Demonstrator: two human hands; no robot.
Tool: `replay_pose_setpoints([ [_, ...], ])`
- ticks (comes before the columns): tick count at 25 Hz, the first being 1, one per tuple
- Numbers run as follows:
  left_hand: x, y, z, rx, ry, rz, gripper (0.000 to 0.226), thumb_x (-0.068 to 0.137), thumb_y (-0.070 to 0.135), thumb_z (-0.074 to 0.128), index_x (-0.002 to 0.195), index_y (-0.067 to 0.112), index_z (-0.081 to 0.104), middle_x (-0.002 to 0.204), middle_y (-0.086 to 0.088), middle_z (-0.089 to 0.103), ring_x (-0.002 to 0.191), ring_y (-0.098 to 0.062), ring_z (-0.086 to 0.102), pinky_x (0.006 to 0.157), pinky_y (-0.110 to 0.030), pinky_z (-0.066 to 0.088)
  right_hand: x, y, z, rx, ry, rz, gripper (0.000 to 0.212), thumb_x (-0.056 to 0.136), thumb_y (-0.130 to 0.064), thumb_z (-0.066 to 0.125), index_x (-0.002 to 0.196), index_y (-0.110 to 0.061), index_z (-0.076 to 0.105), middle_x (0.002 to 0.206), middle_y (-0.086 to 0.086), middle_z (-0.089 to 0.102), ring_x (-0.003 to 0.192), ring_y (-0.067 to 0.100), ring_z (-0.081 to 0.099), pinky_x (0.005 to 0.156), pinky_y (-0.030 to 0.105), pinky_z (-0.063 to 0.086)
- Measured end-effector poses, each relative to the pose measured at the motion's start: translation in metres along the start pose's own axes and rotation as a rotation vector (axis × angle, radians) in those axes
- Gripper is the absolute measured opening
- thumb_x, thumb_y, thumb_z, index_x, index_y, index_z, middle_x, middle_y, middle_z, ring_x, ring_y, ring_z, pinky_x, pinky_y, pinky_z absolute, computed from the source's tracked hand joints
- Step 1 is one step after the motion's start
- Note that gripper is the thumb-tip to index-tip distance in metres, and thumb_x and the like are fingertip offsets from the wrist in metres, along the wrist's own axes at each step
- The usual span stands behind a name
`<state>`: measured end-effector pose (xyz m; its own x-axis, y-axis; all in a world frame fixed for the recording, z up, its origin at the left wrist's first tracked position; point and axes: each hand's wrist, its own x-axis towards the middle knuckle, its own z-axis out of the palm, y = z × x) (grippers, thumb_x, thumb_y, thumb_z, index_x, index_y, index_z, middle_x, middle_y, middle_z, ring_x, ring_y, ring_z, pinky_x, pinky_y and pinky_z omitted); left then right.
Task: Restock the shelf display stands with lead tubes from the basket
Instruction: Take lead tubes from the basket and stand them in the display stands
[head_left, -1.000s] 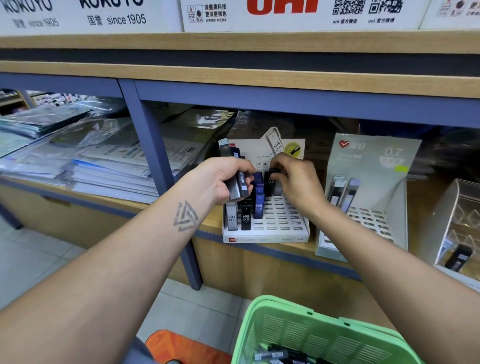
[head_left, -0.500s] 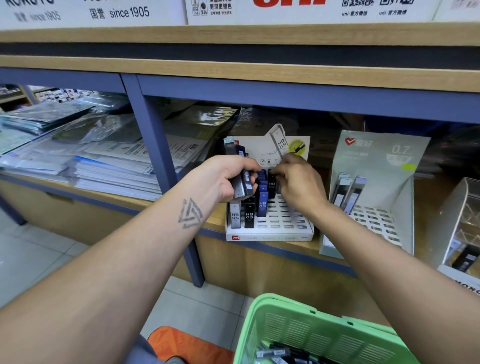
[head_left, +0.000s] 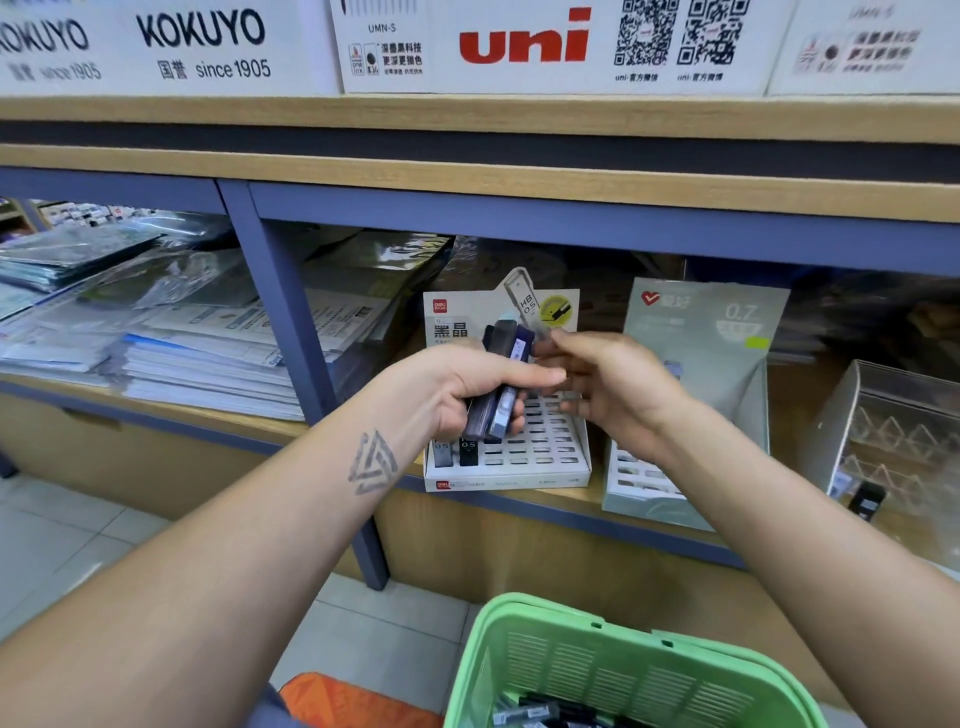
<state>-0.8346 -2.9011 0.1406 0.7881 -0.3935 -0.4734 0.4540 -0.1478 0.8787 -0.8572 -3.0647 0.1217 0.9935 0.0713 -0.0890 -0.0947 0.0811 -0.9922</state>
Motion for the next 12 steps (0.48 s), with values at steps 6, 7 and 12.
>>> replay_pose_setpoints([
  [6, 0.002, -0.003, 0.012, -0.195, 0.113, 0.028, 0.015, 0.09, 0.016, 0.073, 0.083, 0.01, 0.061, 0.046, 0.0, 0.058, 0.036, -0.008, 0.054, 0.04, -0.021, 0.05, 0.0, 0.004, -0.009, -0.268, -0.15, -0.244, 0.058, 0.081, -0.008, 0.079, 0.135, -0.018, 0.059, 0.128, -0.003, 0.066, 0.116, 0.008, 0.063, 0.093, 0.026, 0.052],
  [7, 0.001, -0.002, 0.013, -0.216, 0.113, 0.038, 0.014, 0.092, 0.014, 0.07, 0.083, 0.01, 0.061, 0.045, 0.0, 0.058, 0.034, -0.009, 0.055, 0.038, -0.02, 0.049, -0.002, 0.005, -0.01, -0.404, -0.212, -0.284, 0.076, 0.076, -0.011, 0.085, 0.144, -0.023, 0.052, 0.138, -0.01, 0.059, 0.125, 0.0, 0.056, 0.104, 0.024, 0.046],
  [12, 0.004, -0.004, 0.016, -0.236, 0.13, 0.014, 0.009, 0.093, 0.015, 0.069, 0.087, 0.009, 0.065, 0.05, -0.003, 0.063, 0.038, -0.011, 0.058, 0.04, -0.019, 0.049, -0.009, 0.008, -0.005, -0.663, -0.248, -0.412, 0.11, 0.063, -0.029, 0.096, 0.153, -0.035, 0.034, 0.151, -0.021, 0.04, 0.136, -0.009, 0.037, 0.107, 0.007, 0.034],
])
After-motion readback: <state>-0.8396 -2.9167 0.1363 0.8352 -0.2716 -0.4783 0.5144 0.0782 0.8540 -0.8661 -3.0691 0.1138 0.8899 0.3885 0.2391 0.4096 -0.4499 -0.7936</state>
